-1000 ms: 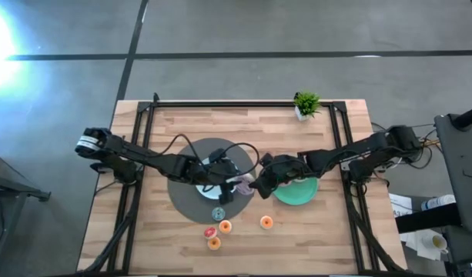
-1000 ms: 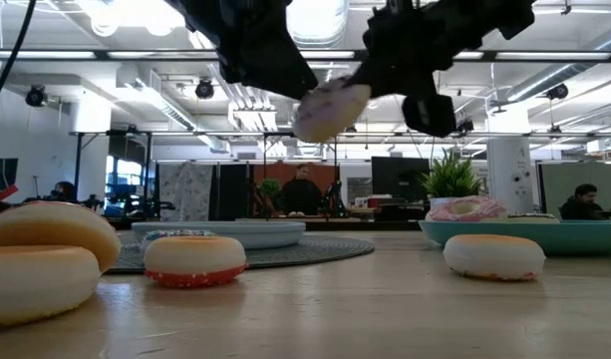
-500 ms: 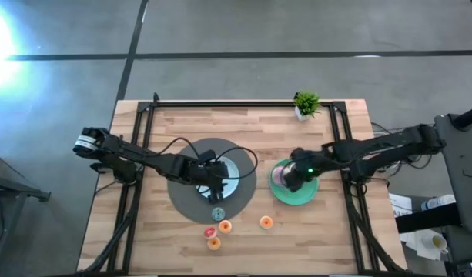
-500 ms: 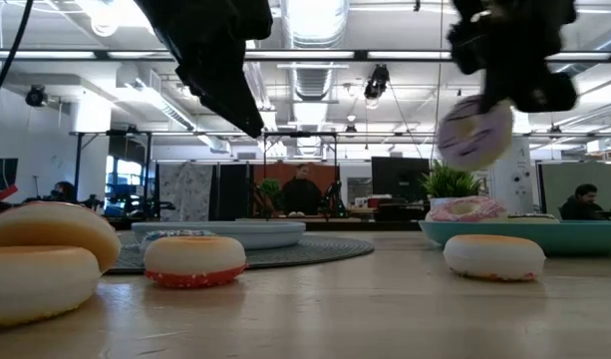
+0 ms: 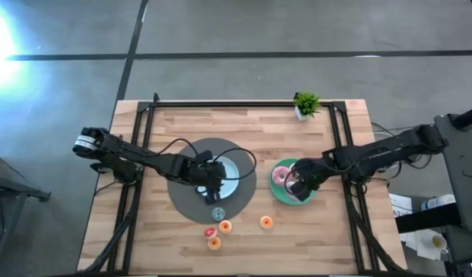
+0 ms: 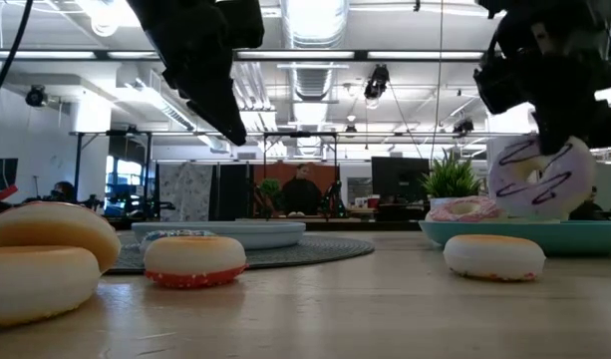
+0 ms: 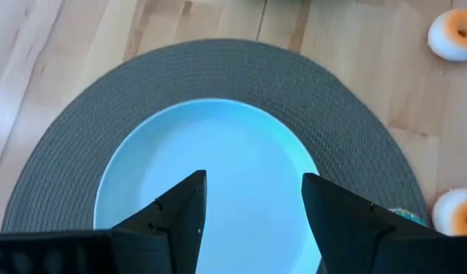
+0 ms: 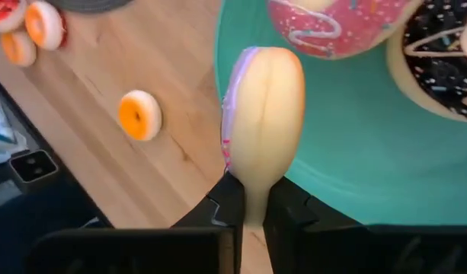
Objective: Pick & Place donuts
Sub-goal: Put the big purple donut on the blue and green plate, then put the small blue donut on the blue plate
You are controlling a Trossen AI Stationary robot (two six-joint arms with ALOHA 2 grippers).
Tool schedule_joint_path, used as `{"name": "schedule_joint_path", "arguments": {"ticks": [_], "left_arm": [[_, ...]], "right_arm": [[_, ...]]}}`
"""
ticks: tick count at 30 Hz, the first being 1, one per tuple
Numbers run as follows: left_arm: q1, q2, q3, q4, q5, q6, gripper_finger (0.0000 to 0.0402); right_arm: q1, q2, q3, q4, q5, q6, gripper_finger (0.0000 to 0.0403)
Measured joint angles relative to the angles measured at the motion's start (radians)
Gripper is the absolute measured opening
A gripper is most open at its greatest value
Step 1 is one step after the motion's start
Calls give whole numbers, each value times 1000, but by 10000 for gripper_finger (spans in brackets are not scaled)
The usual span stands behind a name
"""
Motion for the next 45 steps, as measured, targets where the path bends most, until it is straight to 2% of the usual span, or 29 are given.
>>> {"name": "schedule_joint_path", "arguments": {"ticks": [11,20,25,28,32,35,39,45], "left_arm": [[0,-26,0,-20,-5,-34,190],[-4,-39,-1,-93,-5,-62,190],[-40,-64,-7,-133,9,-56,190],[-90,-75,-35,-122,96,10,190],[-136,-69,-114,26,208,21,190],[-138,-60,-167,174,215,-43,190],[-138,-25,-195,272,224,-172,190],[-160,64,-175,328,229,-95,180]], "right_arm": [[0,28,-73,-20,15,-7,126],[1,27,16,-331,192,-24,165],[3,27,73,-366,272,-78,177],[11,27,110,-358,336,-145,182],[30,26,169,-354,401,-228,185],[36,26,198,-357,426,-238,185],[36,26,216,-357,429,-239,185],[36,26,194,-358,429,-257,185]]}}
